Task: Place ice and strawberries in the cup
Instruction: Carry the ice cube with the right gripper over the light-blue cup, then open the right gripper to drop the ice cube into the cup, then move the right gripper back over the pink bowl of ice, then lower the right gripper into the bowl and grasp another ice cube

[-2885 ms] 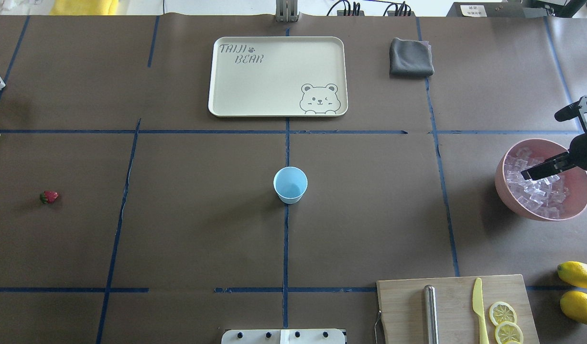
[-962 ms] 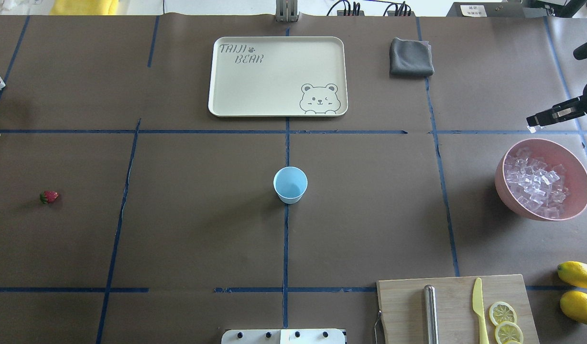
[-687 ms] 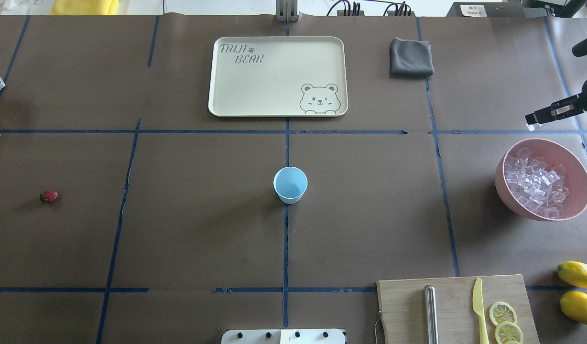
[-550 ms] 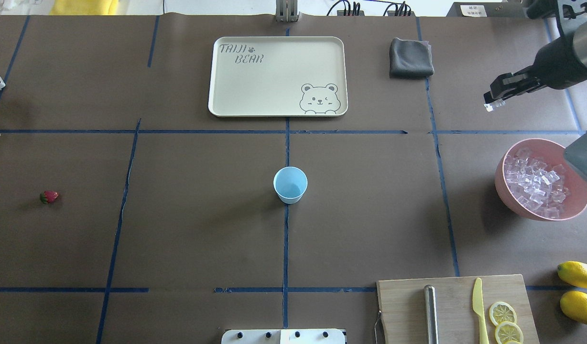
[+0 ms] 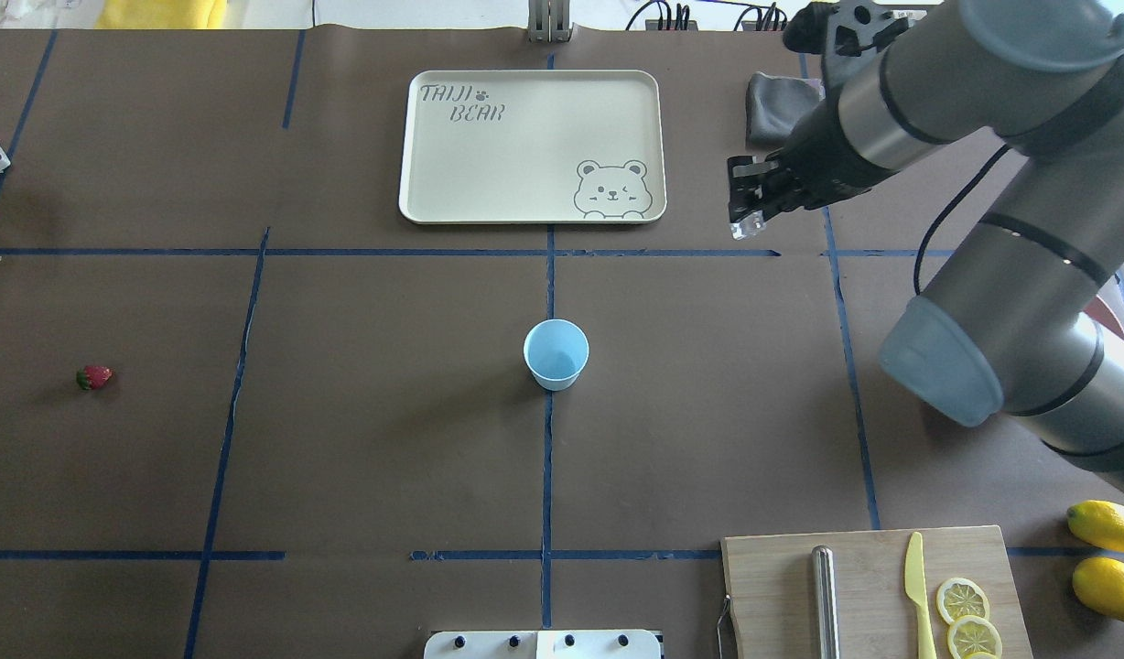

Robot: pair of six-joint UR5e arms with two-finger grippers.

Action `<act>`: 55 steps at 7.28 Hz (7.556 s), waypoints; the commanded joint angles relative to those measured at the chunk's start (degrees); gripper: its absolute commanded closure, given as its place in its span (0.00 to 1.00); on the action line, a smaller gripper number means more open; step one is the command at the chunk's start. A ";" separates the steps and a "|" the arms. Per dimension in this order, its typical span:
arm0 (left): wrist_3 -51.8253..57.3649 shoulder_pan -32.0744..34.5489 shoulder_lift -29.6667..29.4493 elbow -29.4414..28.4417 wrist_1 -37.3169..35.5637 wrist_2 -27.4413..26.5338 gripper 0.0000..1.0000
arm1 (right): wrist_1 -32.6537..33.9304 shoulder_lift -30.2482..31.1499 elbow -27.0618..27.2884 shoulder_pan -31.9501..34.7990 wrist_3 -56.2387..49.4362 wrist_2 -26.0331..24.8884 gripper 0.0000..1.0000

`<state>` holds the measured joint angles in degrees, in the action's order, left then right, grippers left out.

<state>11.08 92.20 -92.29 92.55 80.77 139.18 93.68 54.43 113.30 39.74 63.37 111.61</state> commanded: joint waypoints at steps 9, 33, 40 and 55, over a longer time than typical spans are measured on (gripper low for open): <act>-0.01 -0.09 -0.09 0.00 0.09 0.13 0.00 | 4.41 -11.01 -16.00 -13.72 10.19 -12.99 0.99; 0.08 -0.45 -0.09 0.09 0.09 0.13 0.00 | -25.30 44.80 -6.41 21.88 -45.88 13.55 0.05; -0.01 -0.45 -0.09 0.18 0.09 0.13 0.00 | -25.30 43.75 -8.18 21.52 -45.97 13.11 0.08; -0.01 -0.45 -0.17 0.27 0.09 0.22 0.00 | -24.59 43.66 -5.74 23.96 -46.14 13.90 1.00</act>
<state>11.07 91.76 -92.42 92.78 80.86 139.37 69.04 97.83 105.77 61.53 17.30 125.47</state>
